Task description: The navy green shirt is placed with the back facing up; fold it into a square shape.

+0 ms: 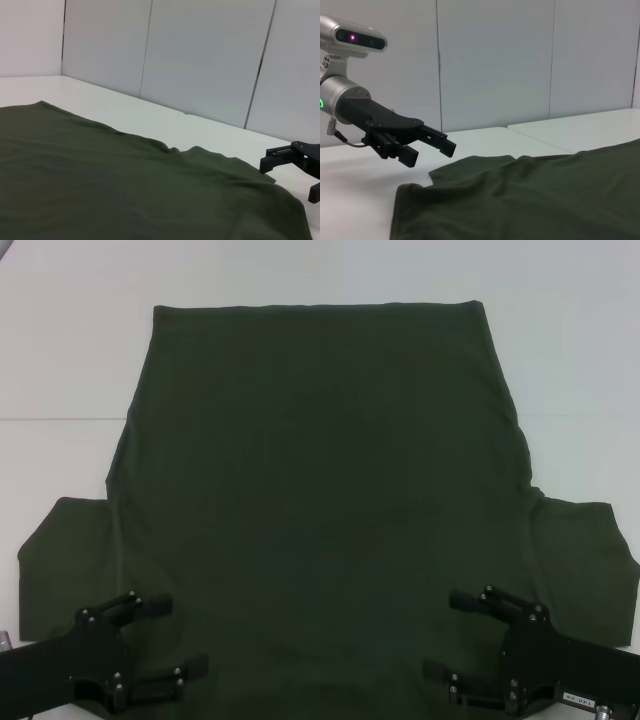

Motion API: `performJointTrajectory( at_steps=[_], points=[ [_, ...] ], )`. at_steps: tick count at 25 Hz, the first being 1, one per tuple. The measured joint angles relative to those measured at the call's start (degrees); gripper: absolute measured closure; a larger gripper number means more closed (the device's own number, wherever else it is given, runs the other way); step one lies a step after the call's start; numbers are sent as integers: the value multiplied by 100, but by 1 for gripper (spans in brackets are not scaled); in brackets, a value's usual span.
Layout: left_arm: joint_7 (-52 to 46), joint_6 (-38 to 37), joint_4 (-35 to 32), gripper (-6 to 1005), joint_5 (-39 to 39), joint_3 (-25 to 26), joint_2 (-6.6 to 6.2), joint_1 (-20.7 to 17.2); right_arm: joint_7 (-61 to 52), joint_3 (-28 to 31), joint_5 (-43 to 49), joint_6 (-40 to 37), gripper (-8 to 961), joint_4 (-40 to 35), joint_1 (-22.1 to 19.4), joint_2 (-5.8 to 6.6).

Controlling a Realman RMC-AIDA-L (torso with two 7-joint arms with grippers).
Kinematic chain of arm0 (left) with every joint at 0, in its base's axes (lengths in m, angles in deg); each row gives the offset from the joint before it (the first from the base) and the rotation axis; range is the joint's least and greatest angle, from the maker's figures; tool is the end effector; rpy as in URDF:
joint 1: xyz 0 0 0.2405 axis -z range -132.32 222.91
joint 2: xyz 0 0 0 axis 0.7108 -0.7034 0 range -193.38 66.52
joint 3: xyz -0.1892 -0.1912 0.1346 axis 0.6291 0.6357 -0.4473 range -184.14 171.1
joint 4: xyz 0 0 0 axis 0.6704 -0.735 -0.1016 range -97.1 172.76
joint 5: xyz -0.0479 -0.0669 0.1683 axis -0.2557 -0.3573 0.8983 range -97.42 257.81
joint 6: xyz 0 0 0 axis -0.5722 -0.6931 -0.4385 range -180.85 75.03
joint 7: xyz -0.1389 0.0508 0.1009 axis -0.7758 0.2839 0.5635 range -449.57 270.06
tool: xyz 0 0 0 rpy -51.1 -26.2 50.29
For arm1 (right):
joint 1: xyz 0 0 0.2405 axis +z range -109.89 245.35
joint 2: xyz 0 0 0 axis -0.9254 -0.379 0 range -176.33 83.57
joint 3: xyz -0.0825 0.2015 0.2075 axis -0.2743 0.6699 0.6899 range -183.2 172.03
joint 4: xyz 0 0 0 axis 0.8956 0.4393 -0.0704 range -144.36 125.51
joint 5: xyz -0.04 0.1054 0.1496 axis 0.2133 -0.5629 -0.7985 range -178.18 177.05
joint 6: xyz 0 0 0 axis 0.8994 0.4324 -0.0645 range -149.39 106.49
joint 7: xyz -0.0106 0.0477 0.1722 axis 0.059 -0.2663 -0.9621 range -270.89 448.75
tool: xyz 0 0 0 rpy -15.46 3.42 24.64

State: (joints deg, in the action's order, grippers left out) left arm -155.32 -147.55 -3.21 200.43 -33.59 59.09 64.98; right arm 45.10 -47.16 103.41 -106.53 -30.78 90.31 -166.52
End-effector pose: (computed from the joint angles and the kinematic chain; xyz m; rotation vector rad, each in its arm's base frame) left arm -0.3210 0.2827 -0.0478 -2.5867 -0.5779 -0.6867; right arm 0.3035 0.2906 -0.0907 -2.5913 0.3064 0.7533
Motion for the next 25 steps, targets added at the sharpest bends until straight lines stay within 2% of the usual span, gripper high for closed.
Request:
performJointTrajectory(
  at_steps=[12,15,16,18,19,25],
  points=[
    [-20,-12,0,68,-3,2,0,-8,-3,0,0,0,38,0,0,0],
    [-351,-19,1,68,-51,48,-3,7,-1,0,0,0,38,0,0,0],
    [-776,-20,-6,68,-98,85,-27,59,-3,0,0,0,38,0,0,0],
    [-1545,-21,-18,69,-123,112,-105,158,-11,0,0,0,38,0,2,0],
    [-2166,-23,-21,69,-107,113,-206,267,-14,0,0,0,38,0,4,0],
    [-4435,35,-65,70,250,113,-632,653,-20,0,4,-4,38,0,16,0]
  ],
)
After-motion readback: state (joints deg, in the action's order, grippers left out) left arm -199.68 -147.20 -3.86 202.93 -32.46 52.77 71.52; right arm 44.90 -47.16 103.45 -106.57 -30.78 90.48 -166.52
